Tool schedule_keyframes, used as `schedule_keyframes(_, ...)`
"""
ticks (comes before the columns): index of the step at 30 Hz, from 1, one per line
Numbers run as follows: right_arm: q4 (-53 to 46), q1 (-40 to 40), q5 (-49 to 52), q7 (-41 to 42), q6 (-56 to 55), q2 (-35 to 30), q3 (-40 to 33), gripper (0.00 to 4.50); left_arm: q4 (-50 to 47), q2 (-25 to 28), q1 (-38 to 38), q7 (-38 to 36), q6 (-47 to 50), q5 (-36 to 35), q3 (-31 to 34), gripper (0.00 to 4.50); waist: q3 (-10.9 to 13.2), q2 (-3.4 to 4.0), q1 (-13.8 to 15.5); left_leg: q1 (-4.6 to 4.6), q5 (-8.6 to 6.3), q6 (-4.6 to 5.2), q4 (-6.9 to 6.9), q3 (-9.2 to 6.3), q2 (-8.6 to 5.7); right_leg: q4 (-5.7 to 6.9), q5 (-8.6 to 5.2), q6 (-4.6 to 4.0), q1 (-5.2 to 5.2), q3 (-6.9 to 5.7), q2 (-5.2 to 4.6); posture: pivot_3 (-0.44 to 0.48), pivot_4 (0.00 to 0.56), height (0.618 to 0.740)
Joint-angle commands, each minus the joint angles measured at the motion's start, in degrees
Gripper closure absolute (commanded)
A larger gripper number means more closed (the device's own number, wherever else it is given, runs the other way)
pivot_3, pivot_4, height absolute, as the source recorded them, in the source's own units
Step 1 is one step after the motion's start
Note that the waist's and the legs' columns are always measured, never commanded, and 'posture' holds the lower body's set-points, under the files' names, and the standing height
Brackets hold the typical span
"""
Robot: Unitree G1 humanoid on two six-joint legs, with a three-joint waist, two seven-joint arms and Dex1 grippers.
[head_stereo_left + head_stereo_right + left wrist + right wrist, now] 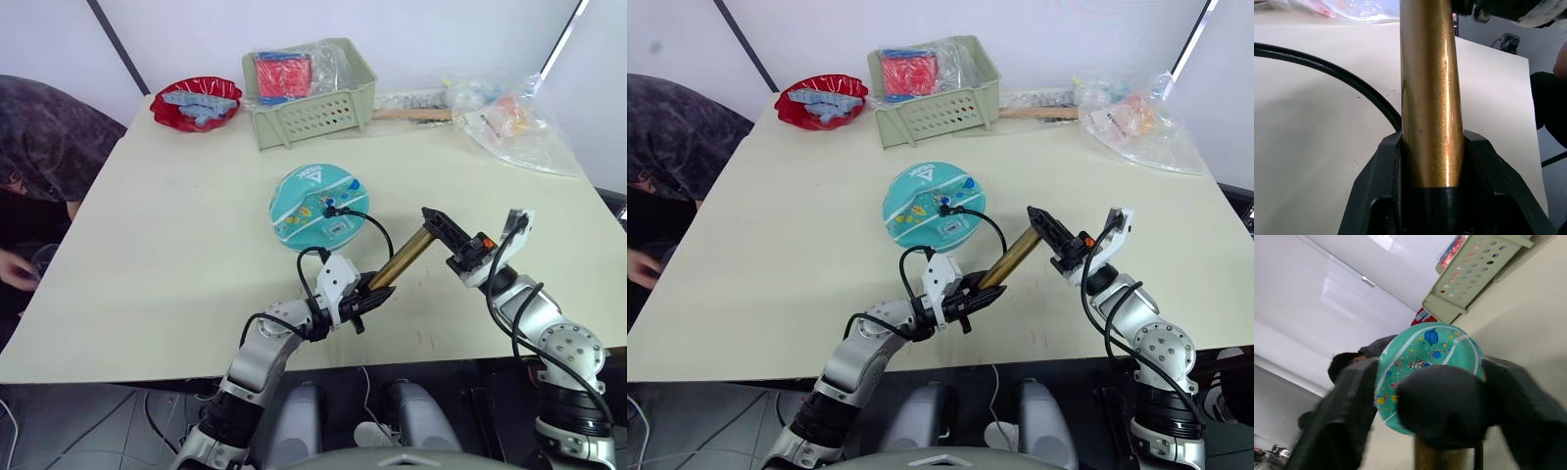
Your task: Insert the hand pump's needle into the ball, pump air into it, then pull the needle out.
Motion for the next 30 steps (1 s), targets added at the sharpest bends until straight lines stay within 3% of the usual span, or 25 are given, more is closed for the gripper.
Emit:
schedule_keyframes(1, -1.7, -0.8, 0.7, 1.5, -0.4, -0.2, 0.0, 2.34, -1.1, 0.0, 0.1, 0.0, 0.0, -0.7, 0.4, 3.40, 0.0, 0.00, 0.0, 0.00, 0.00, 0.00, 0.00, 0.01, 0.00, 0.00, 0.00, 0.00, 0.00, 0.01, -0.01, 0.000, 0.150, 0.738)
schedule_keyframes(2, -1.6, -0.9, 0.7, 1.2, -0.6, 0.0, -0.2, 2.68, -1.1, 0.0, 0.0, 0.0, 0.1, -0.7, 0.4, 3.40, 0.0, 0.00, 0.0, 0.00, 0.00, 0.00, 0.00, 0.02, 0.00, 0.00, 0.00, 0.01, 0.00, 0.02, -0.02, 0.000, 0.150, 0.738)
schedule_keyframes(12, -2.4, -0.9, -1.6, 3.7, -1.3, -0.8, 0.7, 2.69, -0.9, 1.0, 0.3, -0.9, 0.9, -1.5, 0.8, 3.40, 0.0, 0.00, 0.0, -0.07, 0.00, 0.00, 0.00, -0.14, -0.02, -0.02, -0.01, -0.01, 0.01, -0.15, -0.03, 0.000, 0.150, 0.738)
schedule_keyframes(14, -3.3, -0.7, -3.0, 5.0, -1.5, -1.4, 1.5, 2.69, -0.8, 1.4, 0.4, -1.1, 0.7, -1.7, 1.0, 2.37, 0.0, 0.01, 0.0, -0.09, 0.00, 0.00, 0.00, -0.19, -0.02, -0.02, -0.01, -0.02, 0.01, -0.20, -0.03, 0.000, 0.150, 0.738)
schedule_keyframes(17, -5.0, -1.1, -4.1, 5.3, -1.5, -2.0, 2.3, 2.69, -1.4, 2.2, 0.8, -2.0, 0.9, -2.8, 1.6, 1.27, 0.0, 0.02, 0.0, -0.12, 0.00, 0.00, 0.00, -0.28, -0.02, -0.02, -0.02, -0.03, 0.01, -0.29, -0.05, 0.000, 0.150, 0.738)
schedule_keyframes(19, -7.4, -1.7, -5.0, 5.3, -1.6, -2.8, 2.9, 2.69, -3.0, 3.8, 1.4, -3.6, 1.6, -4.0, 2.4, 1.15, 0.0, 0.02, 0.0, -0.14, 0.00, 0.00, 0.00, -0.33, -0.02, -0.02, -0.03, -0.04, 0.02, -0.35, -0.07, 0.000, 0.150, 0.738)
schedule_keyframes(20, -8.6, -1.6, -6.3, 6.2, -2.0, -3.5, 3.5, 2.69, -3.6, 4.9, 1.9, -4.6, 1.5, -4.2, 2.5, 0.61, 0.0, 0.02, 0.0, -0.17, 0.00, 0.00, 0.00, -0.42, -0.02, -0.02, -0.05, -0.08, 0.03, -0.45, -0.07, 0.000, 0.150, 0.738)
schedule_keyframes(22, -10.5, -1.2, -9.5, 8.2, -3.3, -4.9, 4.9, 2.69, -4.6, 6.6, 2.9, -6.4, 1.6, -5.0, 3.0, 0.21, 0.0, 0.04, 0.0, -0.20, 0.00, 0.00, 0.00, -0.52, -0.02, -0.01, -0.07, -0.12, 0.05, -0.57, -0.07, 0.000, 0.150, 0.738)
schedule_keyframes(30, -14.3, -1.5, -26.1, 18.5, -13.4, -11.1, 13.4, 2.69, -4.4, 11.5, 1.9, -10.8, 3.3, -6.7, 3.9, 0.09, 0.0, 0.08, 0.1, -0.24, 0.00, -0.01, 0.00, -1.07, -0.03, 0.17, -0.31, -0.46, 0.11, -1.12, -0.06, 0.000, 0.150, 0.738)
